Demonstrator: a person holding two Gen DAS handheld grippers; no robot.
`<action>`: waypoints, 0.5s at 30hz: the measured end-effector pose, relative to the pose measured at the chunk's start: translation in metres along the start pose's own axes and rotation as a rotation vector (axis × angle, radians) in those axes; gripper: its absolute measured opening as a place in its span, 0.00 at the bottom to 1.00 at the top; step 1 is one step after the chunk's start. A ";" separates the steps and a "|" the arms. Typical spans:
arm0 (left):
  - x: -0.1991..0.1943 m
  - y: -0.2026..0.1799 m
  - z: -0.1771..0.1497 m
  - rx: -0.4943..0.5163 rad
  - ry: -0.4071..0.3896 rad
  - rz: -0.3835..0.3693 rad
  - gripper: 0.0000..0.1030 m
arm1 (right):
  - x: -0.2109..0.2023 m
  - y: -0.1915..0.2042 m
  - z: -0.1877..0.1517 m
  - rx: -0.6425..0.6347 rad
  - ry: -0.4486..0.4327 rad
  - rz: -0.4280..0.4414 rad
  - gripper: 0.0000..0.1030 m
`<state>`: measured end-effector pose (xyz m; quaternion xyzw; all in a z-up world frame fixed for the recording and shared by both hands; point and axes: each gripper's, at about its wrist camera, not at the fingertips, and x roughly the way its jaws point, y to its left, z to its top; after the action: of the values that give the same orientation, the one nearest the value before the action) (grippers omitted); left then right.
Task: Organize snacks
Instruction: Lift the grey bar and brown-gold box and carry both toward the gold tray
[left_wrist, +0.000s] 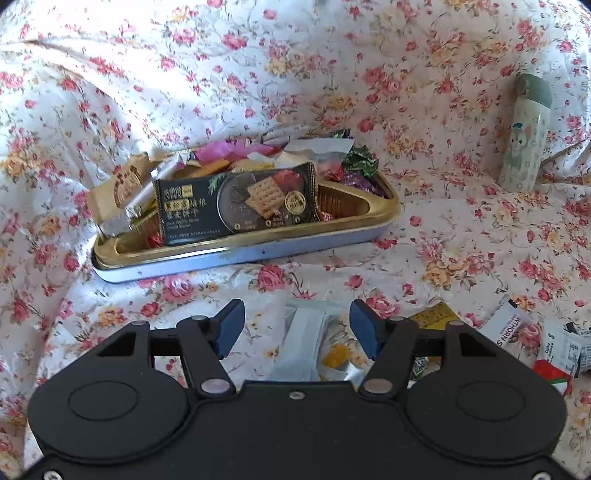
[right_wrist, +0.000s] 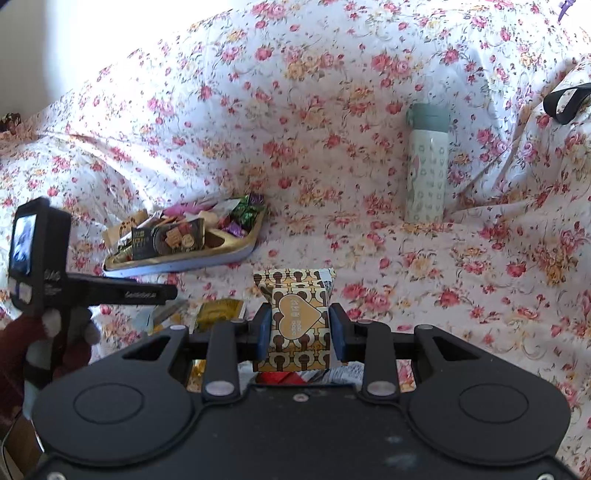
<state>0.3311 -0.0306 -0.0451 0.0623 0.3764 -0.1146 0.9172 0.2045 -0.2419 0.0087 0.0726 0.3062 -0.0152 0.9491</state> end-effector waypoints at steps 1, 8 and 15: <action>0.002 0.001 -0.001 -0.003 0.003 0.000 0.64 | -0.001 0.001 -0.002 -0.002 0.002 0.004 0.33; 0.013 0.001 -0.008 0.014 0.046 0.007 0.52 | -0.004 0.004 -0.010 0.007 0.016 0.026 0.33; 0.000 0.004 -0.005 -0.026 0.045 0.026 0.29 | -0.018 0.008 -0.015 0.012 0.011 0.038 0.33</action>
<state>0.3285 -0.0257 -0.0481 0.0579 0.3976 -0.0964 0.9106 0.1812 -0.2318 0.0081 0.0840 0.3097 0.0013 0.9471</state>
